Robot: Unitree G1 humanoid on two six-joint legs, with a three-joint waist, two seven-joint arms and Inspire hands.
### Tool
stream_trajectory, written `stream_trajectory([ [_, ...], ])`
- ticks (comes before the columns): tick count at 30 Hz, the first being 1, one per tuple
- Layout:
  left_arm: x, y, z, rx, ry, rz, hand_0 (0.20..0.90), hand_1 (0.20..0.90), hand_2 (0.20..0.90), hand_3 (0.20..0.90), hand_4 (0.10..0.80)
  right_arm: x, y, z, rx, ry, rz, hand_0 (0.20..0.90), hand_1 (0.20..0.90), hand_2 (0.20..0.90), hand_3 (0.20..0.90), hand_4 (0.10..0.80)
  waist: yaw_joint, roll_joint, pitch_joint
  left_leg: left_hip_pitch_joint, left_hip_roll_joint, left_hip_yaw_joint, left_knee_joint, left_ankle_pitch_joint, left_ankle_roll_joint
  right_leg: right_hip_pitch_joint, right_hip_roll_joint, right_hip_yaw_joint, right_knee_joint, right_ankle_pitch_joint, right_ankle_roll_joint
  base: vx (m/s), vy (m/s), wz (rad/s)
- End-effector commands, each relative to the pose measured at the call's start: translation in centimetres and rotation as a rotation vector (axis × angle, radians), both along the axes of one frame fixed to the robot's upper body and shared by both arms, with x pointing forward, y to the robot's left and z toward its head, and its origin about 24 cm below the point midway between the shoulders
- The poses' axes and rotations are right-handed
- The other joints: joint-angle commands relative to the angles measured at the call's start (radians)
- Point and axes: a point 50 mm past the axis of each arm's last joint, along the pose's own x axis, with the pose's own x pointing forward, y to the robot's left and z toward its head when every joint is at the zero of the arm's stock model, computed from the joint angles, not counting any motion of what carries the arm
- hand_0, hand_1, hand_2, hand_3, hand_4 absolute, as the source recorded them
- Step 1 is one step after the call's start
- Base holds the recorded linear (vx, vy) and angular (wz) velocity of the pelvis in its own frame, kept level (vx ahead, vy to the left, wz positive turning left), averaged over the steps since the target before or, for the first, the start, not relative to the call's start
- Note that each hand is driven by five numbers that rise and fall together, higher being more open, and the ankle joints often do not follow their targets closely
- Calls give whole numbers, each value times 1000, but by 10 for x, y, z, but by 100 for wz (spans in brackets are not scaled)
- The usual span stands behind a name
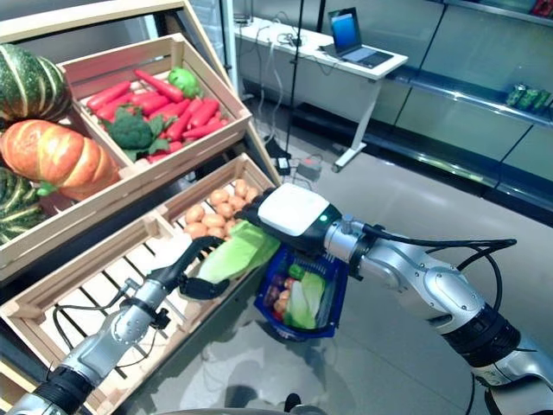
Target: Put vegetables into the basket
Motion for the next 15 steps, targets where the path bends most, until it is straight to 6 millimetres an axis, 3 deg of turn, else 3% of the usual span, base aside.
stream_trajectory([
  [1,27,-27,77,-130,-301,-146,300,300,300,300,400,18,7,32,83,-90,-29,900,900,900,900,800,13,-26,-36,-21,-42,-30,2,-87,32,90,-43,-42,2,-106,40,-3,4,6],
  [6,26,-28,82,-129,-315,-174,300,300,300,300,400,24,2,18,127,-14,-64,900,900,900,900,800,20,-28,-34,-22,-42,-38,2,-86,32,91,-44,-48,2,-106,38,-7,-2,9],
  [15,25,-37,81,-164,-297,-204,300,300,300,300,400,24,14,4,216,79,-31,900,900,900,900,800,22,-22,-36,-20,-43,-45,2,-87,31,95,-46,-53,2,-109,37,-1,-1,0],
])
